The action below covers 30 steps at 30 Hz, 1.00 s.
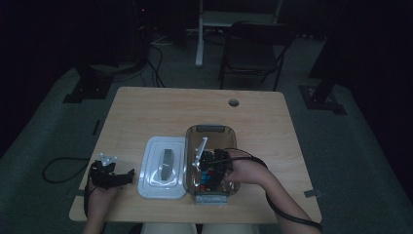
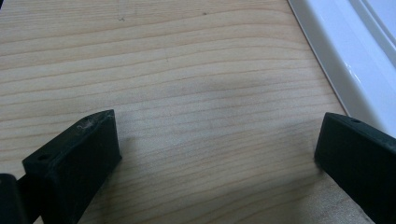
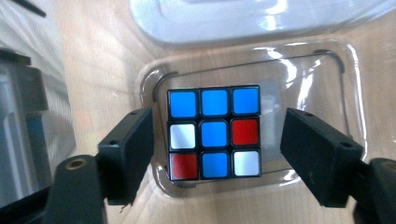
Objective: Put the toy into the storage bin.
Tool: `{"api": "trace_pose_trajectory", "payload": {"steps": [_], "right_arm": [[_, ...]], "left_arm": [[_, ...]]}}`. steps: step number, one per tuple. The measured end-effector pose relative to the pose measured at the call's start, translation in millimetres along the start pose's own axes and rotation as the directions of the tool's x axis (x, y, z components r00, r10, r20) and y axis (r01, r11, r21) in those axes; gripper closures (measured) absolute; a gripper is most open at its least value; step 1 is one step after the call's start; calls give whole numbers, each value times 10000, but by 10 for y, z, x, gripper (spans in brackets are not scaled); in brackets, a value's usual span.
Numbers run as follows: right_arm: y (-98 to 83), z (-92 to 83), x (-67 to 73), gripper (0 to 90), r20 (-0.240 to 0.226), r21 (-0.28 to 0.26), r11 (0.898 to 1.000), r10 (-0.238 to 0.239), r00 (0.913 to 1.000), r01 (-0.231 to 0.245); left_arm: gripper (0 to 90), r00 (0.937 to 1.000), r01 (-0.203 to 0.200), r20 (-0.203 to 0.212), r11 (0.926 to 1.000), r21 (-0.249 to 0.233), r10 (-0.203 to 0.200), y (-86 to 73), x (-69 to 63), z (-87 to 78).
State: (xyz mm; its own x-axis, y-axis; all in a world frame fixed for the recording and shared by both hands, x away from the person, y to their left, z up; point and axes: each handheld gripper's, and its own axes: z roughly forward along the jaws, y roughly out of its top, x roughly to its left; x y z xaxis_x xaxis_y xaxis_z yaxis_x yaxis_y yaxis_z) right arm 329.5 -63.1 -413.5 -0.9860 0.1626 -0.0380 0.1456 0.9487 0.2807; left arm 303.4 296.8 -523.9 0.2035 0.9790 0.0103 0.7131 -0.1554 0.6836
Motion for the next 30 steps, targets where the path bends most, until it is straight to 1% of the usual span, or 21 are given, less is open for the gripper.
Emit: {"api": "trace_pose_trajectory", "payload": {"steps": [1,2,3,4,5,6,8,9,10,11,12,13,14,18,21,24,25,26,28,30], "right_arm": [[0,0,0,249,0,0,10000,0,10000,0],[-37,-31,-4,223,125,-285,9994,186,9997,-182],[-65,-49,-7,215,155,-516,9980,377,9992,-369],[-82,-57,-12,207,148,-676,9967,456,9989,-445],[-82,-57,-12,207,148,-676,9967,456,9989,-445],[-129,-79,-24,191,207,-963,9931,688,9974,-665],[-181,-108,-26,175,315,-1433,9861,893,9955,-839],[-200,-121,-26,156,264,-1618,9830,926,9954,-872],[-230,-140,-22,143,179,-1981,9754,1017,9947,-961],[-230,-140,-22,143,179,-1981,9754,1017,9947,-961],[-249,-152,-20,143,130,-2181,9706,1069,9942,-1015],[-249,-152,-20,142,130,-2181,9706,1069,9942,-1015],[-301,-183,-15,132,55,-2658,9562,1290,9916,-1229],[-389,-234,-20,124,149,-3340,9275,1831,9830,-1677],[-468,-267,-28,113,58,-3849,9013,2175,9760,-1986],[-546,-295,-36,113,143,-4303,8749,2528,9674,-2222],[-580,-309,-43,114,159,-4523,8597,2740,9616,-2375],[-602,-318,-46,113,205,-4680,8493,2869,9577,-2444],[-666,-344,-55,114,331,-5112,8208,3153,9484,-2550],[-735,-374,-60,114,457,-5509,7912,3460,9371,-2653]], "left_arm": [[7,10000,0,0,10000,0,0,0,0,0],[8,10000,2,0,10000,0,-2,0,0,0],[8,10000,1,0,10000,0,-1,0,0,0],[7,10000,4,0,10000,2,-4,0,0,0],[7,10000,4,0,10000,2,-4,0,0,0],[7,10000,4,1,10000,0,-4,0,0,0],[7,10000,2,0,10000,4,-2,0,0,0],[7,10000,1,1,10000,1,-1,0,0,0],[8,10000,2,2,10000,0,-2,0,0,0],[7,10000,2,2,10000,0,-2,0,0,0],[7,10000,2,2,10000,0,-2,0,0,0],[7,10000,0,2,10000,1,0,0,0,0],[7,10000,1,1,10000,0,-1,0,0,0],[7,10000,2,2,10000,2,-2,0,0,0],[7,10000,5,2,10000,1,-5,0,0,0],[7,10000,5,2,10000,1,-5,0,0,0],[7,10000,4,2,10000,2,-4,0,0,0],[8,10000,4,1,10000,2,-4,0,0,0],[8,10000,1,6,10000,18,-1,1,0,-1],[8,10000,3,-2,10000,-10,-3,0,0,1]]}}
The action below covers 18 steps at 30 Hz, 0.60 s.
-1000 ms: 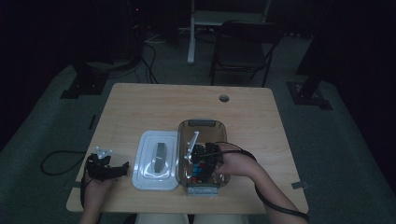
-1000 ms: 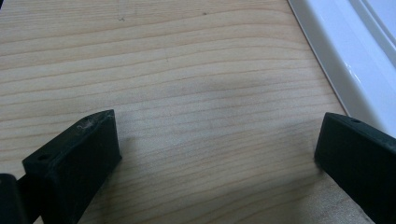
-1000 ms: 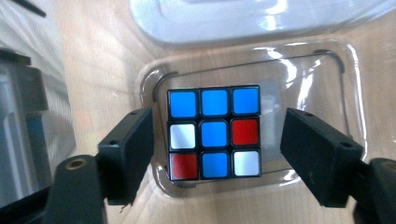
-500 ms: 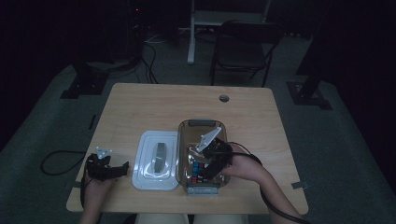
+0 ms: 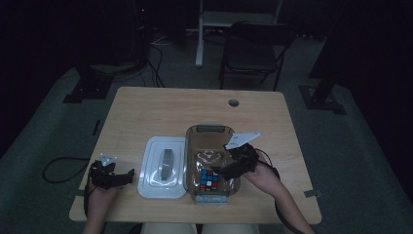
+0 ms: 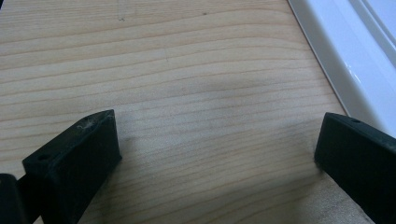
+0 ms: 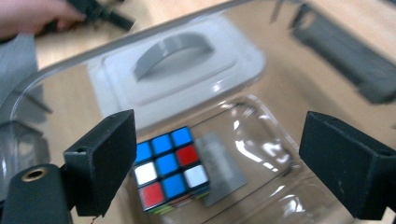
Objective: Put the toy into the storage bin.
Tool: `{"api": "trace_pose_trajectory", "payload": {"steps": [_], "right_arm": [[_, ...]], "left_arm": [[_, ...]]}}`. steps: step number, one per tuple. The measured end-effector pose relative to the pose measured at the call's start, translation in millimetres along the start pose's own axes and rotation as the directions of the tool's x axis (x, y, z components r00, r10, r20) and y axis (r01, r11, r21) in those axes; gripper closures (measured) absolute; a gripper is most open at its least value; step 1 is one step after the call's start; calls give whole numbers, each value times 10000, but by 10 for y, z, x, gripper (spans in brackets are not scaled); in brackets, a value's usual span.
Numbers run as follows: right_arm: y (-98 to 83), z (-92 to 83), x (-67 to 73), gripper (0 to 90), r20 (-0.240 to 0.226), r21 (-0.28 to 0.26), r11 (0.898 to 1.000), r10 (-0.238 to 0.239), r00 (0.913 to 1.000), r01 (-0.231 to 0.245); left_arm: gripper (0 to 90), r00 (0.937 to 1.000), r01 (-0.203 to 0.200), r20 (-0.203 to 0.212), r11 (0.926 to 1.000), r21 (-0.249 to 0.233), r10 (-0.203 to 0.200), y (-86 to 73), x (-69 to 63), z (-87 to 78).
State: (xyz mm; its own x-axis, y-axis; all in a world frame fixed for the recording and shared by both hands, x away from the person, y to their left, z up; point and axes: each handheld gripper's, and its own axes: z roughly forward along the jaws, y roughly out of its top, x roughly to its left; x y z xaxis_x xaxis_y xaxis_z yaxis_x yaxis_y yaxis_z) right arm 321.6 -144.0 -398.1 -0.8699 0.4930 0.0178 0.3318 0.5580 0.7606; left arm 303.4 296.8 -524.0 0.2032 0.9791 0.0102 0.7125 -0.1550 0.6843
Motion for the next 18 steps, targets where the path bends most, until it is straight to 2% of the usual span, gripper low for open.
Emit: {"api": "trace_pose_trajectory", "payload": {"steps": [4,9,14,18], "right_arm": [[-90,-114,-65,114,539,-821,9960,397,9978,-352],[-215,-253,-160,114,1087,-1788,9804,1027,9888,-822],[-350,-344,-233,114,1534,-2124,9704,1491,9769,-1148],[-478,-377,-273,114,1818,-2169,9672,1731,9680,-1323]], "left_arm": [[7,10000,3,0,10000,-4,-3,0,0,0],[7,10000,1,-5,10000,-7,-1,0,0,1],[7,10000,-1,-5,10000,-4,1,0,0,0],[7,10000,-1,-4,10000,-5,1,0,0,0]]}}
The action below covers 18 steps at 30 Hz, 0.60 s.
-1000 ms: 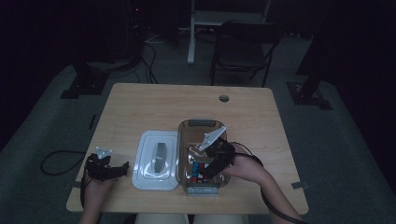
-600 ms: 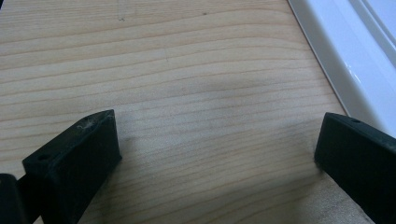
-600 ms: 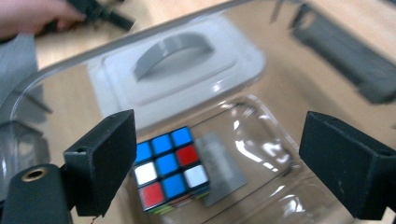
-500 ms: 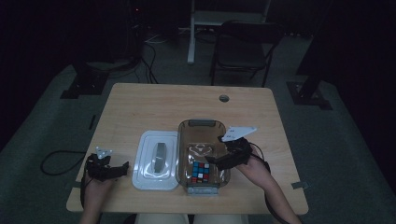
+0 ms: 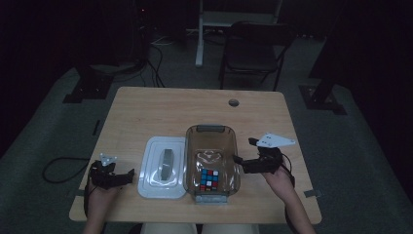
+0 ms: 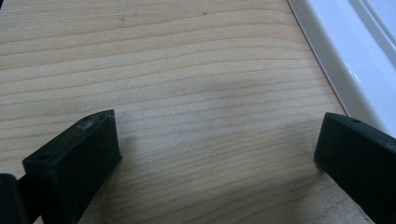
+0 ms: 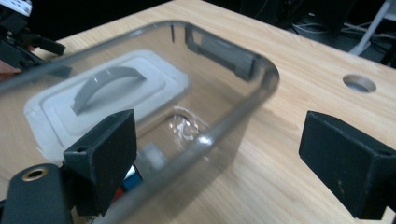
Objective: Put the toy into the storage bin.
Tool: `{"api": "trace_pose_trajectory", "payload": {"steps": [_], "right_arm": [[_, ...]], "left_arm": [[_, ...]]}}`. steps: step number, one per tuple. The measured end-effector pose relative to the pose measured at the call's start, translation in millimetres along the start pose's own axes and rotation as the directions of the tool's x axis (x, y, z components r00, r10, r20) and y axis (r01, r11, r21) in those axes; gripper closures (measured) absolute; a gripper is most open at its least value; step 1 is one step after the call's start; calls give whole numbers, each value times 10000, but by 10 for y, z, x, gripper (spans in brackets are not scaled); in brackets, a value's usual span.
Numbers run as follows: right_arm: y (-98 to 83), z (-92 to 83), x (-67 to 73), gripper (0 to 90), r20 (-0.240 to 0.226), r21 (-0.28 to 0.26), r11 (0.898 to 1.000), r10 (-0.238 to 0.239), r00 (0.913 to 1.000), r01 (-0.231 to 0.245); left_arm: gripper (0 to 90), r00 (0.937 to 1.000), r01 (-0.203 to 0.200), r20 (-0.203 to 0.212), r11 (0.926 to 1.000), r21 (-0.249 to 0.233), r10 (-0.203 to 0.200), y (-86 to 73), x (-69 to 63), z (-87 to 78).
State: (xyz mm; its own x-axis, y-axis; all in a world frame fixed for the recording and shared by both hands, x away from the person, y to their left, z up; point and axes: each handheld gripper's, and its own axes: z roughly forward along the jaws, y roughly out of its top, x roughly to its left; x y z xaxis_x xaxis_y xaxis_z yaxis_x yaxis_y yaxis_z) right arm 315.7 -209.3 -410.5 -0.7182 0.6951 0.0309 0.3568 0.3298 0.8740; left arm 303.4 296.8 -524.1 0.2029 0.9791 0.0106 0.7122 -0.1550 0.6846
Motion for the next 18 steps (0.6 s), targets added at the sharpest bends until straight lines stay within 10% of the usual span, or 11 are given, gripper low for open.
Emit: {"api": "trace_pose_trajectory", "payload": {"steps": [18], "right_arm": [[-647,-131,-317,114,1788,-490,9915,1274,9756,-1205]], "left_arm": [[8,10000,-2,0,10000,0,2,0,0,0]]}}
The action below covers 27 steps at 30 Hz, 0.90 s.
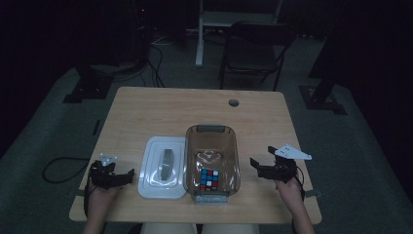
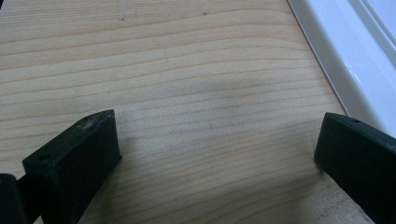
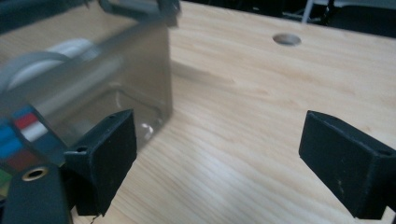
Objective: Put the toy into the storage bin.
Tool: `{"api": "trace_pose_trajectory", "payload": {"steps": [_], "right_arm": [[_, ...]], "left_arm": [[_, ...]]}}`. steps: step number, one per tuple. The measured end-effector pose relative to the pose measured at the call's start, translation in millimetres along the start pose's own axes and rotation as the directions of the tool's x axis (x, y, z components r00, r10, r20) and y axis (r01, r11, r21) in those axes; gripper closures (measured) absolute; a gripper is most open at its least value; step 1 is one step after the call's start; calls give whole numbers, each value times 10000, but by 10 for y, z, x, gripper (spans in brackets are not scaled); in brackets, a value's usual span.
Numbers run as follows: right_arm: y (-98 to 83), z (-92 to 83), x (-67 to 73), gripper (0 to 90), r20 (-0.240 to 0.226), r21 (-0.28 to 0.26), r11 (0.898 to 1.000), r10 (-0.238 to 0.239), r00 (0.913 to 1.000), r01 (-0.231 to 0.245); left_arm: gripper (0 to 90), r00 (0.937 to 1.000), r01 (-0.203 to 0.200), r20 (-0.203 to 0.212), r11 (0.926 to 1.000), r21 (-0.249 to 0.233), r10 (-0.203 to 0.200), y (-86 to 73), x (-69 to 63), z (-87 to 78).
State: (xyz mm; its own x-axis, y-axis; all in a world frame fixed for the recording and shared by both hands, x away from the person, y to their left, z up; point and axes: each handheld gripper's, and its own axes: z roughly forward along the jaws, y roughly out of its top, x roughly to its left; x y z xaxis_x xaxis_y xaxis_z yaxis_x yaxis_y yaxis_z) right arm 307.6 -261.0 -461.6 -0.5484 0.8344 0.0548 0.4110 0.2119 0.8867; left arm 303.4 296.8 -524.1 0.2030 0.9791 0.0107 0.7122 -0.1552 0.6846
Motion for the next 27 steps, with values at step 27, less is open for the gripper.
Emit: {"api": "trace_pose_trajectory", "payload": {"steps": [27], "right_arm": [[-636,133,-331,129,3343,1763,9621,1403,9320,-2081]], "left_arm": [[8,10000,-57,40,10000,-6,57,0,-2,0]]}}
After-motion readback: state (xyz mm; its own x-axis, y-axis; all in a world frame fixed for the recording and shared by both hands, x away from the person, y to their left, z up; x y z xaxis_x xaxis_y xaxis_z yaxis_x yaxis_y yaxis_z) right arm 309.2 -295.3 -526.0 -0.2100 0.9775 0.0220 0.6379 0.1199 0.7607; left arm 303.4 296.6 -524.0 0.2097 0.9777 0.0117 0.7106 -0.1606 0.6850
